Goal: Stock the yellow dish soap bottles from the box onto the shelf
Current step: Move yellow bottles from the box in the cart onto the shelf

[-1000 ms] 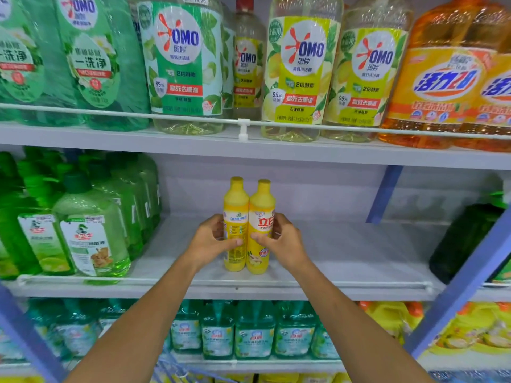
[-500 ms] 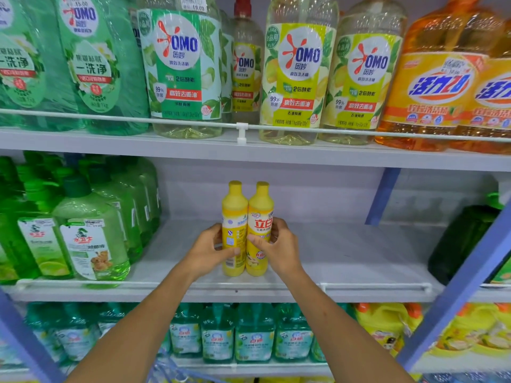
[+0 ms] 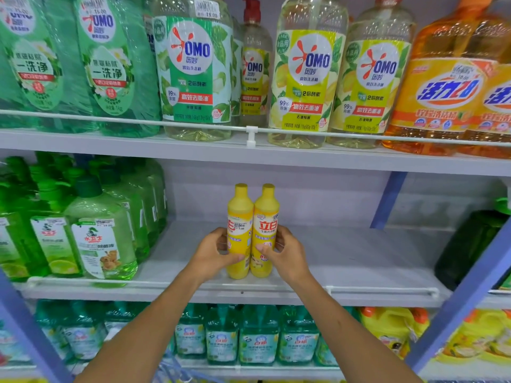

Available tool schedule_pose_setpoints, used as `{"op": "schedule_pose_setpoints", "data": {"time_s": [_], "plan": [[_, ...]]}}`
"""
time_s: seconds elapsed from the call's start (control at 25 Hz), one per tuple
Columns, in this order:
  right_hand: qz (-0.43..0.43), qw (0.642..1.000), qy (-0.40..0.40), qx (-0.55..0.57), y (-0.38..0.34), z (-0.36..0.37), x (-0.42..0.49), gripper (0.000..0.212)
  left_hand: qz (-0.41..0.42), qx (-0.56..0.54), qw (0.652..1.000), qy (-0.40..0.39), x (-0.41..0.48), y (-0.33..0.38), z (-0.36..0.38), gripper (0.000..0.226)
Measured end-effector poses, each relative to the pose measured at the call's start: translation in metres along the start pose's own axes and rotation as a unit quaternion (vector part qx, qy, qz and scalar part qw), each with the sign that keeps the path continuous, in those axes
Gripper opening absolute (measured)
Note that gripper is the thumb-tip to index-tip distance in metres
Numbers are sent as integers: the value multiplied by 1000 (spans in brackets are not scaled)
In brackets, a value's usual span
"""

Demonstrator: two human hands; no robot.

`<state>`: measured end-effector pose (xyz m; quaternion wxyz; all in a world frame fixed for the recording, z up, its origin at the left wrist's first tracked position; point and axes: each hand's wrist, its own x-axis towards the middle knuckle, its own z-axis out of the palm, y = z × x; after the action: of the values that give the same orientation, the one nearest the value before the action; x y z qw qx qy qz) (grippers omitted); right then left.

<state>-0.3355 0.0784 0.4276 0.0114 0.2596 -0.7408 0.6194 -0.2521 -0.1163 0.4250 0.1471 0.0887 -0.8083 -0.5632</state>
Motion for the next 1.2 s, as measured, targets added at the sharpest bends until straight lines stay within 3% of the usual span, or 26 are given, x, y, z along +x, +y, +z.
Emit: {"op": "schedule_pose_setpoints", "data": {"time_s": [0.2, 0.48, 1.0, 1.2], "plan": [[-5, 998, 58, -39, 1, 17, 2, 49, -17, 18, 994, 107, 2, -2, 21, 70], [-9, 995, -56, -88, 20, -2, 0, 59, -7, -21, 998, 58, -4, -17, 10, 53], [59, 997, 28, -30, 48, 29, 55, 52, -22, -12, 982, 185, 56, -22, 30, 47], [57, 997, 44, -12, 77, 44, 84, 48, -6, -40, 980, 196, 105, -43, 27, 52]]}}
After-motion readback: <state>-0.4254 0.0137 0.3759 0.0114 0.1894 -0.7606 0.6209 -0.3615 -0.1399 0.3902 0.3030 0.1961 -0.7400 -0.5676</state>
